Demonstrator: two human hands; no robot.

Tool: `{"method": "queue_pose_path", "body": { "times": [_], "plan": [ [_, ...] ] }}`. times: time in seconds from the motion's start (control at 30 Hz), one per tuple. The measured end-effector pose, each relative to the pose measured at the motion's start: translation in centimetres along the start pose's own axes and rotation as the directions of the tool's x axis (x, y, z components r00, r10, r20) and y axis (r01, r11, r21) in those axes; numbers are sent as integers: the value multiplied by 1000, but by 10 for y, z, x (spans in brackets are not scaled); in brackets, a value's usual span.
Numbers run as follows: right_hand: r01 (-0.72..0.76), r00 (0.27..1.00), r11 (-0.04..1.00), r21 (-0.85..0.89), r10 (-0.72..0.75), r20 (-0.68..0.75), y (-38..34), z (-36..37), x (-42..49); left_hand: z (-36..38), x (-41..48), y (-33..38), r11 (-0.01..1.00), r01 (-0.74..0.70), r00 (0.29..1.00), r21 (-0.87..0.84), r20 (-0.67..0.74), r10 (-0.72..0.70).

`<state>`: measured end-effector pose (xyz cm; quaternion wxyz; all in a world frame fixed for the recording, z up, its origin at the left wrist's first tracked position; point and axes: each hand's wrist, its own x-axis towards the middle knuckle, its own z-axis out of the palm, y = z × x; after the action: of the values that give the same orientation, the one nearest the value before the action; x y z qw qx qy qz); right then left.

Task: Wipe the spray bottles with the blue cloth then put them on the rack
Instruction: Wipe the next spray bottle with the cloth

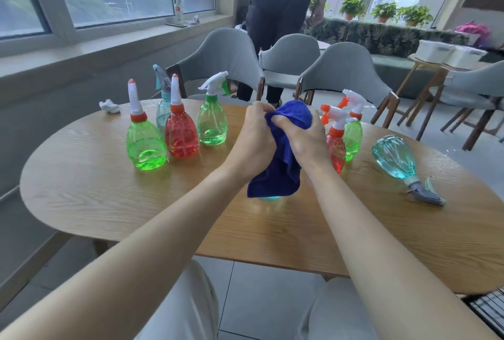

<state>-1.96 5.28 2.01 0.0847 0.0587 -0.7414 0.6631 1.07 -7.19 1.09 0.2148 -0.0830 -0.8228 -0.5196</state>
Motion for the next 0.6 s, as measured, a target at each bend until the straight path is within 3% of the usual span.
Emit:
{"method": "queue_pose_path", "body": {
  "times": [0.17,0.33,0.5,0.6],
  "plan": [
    [42,998,997,-63,-44,-42,-2,-5,2,7,-9,2,1000,-2,1000,2,23,2],
    [74,993,981,-182,-89,-76,-4,-7,2,1,-9,7,959,-122,990,257,105,98],
    [82,995,980,-182,-91,-43,-8,-10,-1,-11,9,25,968,166,967,189,163,-197],
    [57,997,988,-146,-64,-41,-6,-7,-1,-17,18,42,854,385,863,349,193,-468]
  ]
}}
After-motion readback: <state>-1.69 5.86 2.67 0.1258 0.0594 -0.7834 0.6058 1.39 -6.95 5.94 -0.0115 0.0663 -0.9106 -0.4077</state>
